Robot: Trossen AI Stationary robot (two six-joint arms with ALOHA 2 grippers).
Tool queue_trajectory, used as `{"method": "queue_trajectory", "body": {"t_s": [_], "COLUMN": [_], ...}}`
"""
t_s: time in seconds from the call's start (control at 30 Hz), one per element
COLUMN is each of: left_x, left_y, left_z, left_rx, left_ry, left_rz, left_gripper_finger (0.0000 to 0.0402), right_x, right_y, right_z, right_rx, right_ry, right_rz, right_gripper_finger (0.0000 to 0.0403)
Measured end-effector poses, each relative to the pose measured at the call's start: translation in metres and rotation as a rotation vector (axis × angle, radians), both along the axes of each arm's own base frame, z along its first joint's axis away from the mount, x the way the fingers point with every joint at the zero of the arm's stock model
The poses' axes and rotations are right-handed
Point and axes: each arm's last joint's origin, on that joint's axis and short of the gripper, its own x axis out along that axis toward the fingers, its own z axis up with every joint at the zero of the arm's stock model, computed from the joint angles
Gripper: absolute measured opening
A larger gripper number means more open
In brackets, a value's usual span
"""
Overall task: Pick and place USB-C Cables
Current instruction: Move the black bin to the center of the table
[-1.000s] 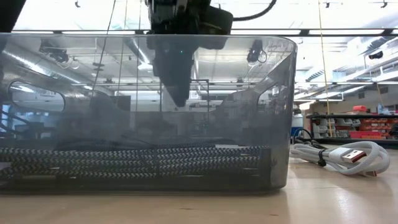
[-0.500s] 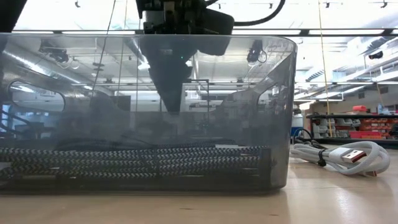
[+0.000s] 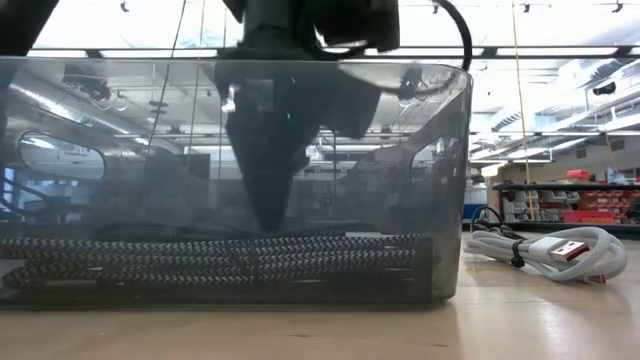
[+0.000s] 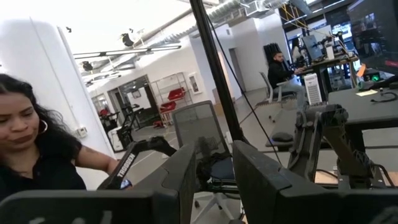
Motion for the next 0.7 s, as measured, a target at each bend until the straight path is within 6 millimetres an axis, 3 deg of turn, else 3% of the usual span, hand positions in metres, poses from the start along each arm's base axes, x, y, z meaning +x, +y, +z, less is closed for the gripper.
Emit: {"method": "queue_trajectory", "body": {"t_s": [0.2, 0.37, 0.7], "left_x": [0.001, 0.005, 0.019], "left_y": [0.001, 0.01, 0.071], "left_z": [-0.006, -0.005, -0.003], "left_rx": [0.007, 0.065, 0.152], "left_ry": [0.012, -0.022, -0.09], "left_rz": [-0.008, -0.062, -0.047], "left_gripper_finger": [0.0115, 0.0016, 0.0005], "right_x": [0.0, 0.0, 0.0], "right_y": [0.0, 0.0, 0.0], "right_z": [0.0, 0.0, 0.0], "right_rx": [0.0, 0.001, -0.001], "right_ry": [0.0, 0.0, -0.002], "right_rz": [0.0, -0.001, -0.005], "right_gripper_finger": [0.0113, 0.0113, 0.0113]}}
